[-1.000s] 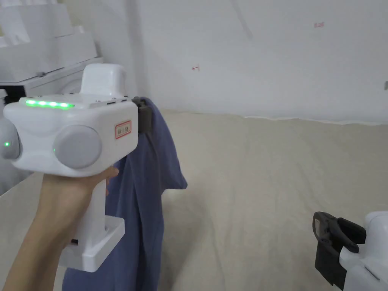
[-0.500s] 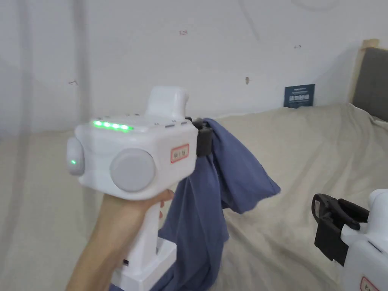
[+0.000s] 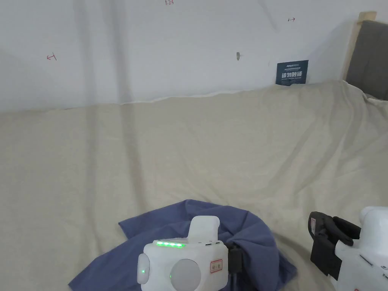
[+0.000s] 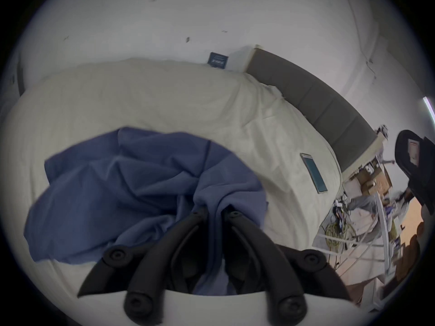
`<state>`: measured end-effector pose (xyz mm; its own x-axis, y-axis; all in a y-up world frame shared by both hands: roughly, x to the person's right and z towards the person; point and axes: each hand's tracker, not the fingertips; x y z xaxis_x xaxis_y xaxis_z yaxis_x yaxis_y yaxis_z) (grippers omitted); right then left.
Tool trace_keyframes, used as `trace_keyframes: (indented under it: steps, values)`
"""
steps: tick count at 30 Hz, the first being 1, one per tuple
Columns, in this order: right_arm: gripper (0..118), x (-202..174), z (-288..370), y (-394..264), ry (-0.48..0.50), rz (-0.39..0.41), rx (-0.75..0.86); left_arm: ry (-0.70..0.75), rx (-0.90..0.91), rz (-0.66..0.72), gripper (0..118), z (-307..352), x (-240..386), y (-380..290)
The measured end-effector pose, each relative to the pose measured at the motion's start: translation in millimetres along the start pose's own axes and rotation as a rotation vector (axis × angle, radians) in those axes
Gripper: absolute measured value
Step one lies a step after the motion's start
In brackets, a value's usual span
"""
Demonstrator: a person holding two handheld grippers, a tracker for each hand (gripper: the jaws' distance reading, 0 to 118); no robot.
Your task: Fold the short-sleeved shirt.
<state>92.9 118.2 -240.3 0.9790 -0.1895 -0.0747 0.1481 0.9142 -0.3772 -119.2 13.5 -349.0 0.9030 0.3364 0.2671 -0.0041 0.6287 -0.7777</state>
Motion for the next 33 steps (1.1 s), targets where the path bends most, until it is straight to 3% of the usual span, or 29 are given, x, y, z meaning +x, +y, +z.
trace_keyframes:
  steps: [1,2,3,4,12,16,20,24,27,33]
  values:
    - [0,-3.7,-1.6,-1.3,0.007,0.009,-0.007,-0.006,-0.006,0.012,68,0.9,-2.8,0.7]
    - [0,-7.5,-2.6,-2.1,0.013,0.017,-0.012,-0.005,-0.014,0.015,93,1.8,-4.3,1.5]
    - [0,-11.2,-4.1,-2.7,0.017,0.022,-0.016,-0.001,-0.017,0.01,110,3.6,-5.0,1.5]
    - [0,-14.9,-5.5,-3.0,0.026,0.027,-0.02,0.002,-0.009,0.003,115,10.1,-4.0,0.9]
    - [0,-46.7,-5.7,-3.2,0.111,0.07,-0.026,0.064,0.118,0.073,113,84.3,-50.2,-1.0]
    - [0,-61.6,-5.0,-4.2,0.142,0.095,-0.028,0.155,0.283,0.05,100,148.5,-68.4,-9.2]
    - [0,-75.1,-4.8,-4.4,0.173,0.11,-0.036,0.292,0.371,0.064,31,193.0,-90.4,-24.9]
    - [0,-88.6,-0.6,-2.7,0.217,0.13,-0.033,0.48,0.318,0.124,0,208.9,-129.7,-45.0]
    - [0,-101.1,0.0,-3.0,0.225,0.163,-0.025,0.433,0.316,0.282,0,221.5,-162.9,-66.3]
    - [0,-114.4,-10.7,-6.2,0.258,0.151,-0.044,0.519,0.224,0.257,0,209.5,-177.3,-78.8]
